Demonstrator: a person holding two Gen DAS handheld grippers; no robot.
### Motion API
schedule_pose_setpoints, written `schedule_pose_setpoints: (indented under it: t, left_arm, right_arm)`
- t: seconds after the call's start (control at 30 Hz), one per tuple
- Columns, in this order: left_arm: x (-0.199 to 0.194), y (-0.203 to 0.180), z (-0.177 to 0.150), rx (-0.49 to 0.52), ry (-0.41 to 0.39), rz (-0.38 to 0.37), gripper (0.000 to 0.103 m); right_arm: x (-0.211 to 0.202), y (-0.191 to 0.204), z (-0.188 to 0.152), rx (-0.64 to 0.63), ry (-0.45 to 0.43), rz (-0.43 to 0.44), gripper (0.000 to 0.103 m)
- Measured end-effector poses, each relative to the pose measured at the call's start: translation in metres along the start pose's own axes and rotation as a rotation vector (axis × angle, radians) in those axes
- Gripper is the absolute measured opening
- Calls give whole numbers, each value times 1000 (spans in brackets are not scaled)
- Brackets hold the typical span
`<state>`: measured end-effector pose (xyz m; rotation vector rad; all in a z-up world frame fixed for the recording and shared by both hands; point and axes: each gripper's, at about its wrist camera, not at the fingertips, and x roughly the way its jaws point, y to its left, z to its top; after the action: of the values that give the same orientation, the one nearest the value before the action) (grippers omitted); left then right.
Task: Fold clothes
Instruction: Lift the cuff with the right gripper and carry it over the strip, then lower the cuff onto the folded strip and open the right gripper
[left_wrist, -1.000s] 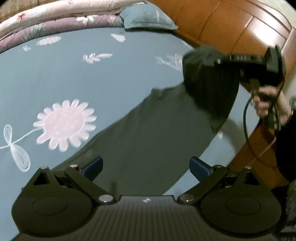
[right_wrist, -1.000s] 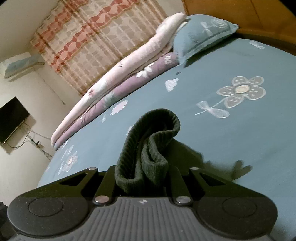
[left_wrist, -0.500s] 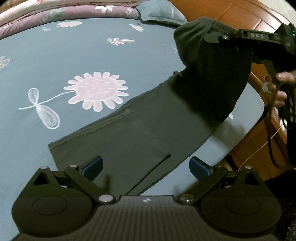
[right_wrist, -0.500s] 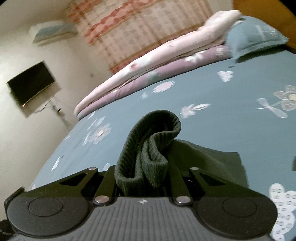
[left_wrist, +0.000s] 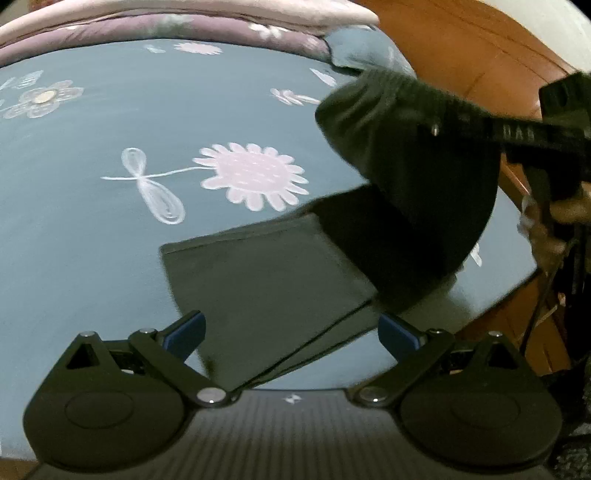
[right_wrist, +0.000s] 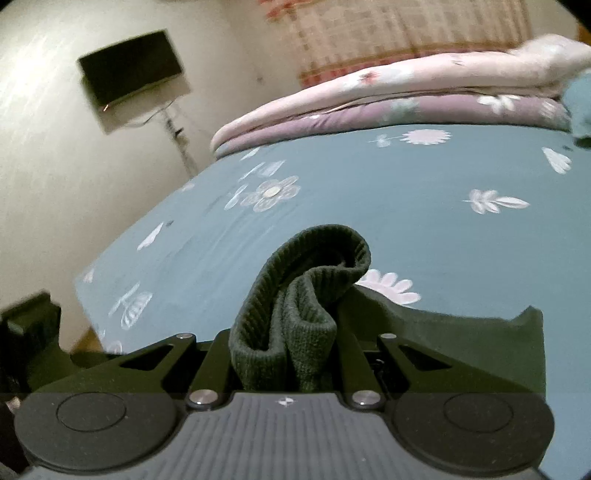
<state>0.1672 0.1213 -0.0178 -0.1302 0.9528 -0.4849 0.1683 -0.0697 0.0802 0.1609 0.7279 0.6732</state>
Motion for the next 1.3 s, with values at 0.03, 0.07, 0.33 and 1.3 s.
schedule_pose_setpoints:
  t: [0.03, 0.07, 0.33, 1.3]
  left_arm:
    - [-2, 3, -1, -14, -7, 3, 99]
    - [-4, 6, -3, -28, -12, 8, 99]
    - [-13, 23, -14, -112, -40, 50, 99]
    - [-19, 50, -39, -247, -81, 61, 99]
  right_arm:
    - [3, 5, -1, -20, 10, 2, 15]
    - [8, 11, -2, -43, 25, 3, 15]
    - [46, 40, -9, -184, 129, 0, 15]
    - [126, 69, -28, -354, 372, 63, 58]
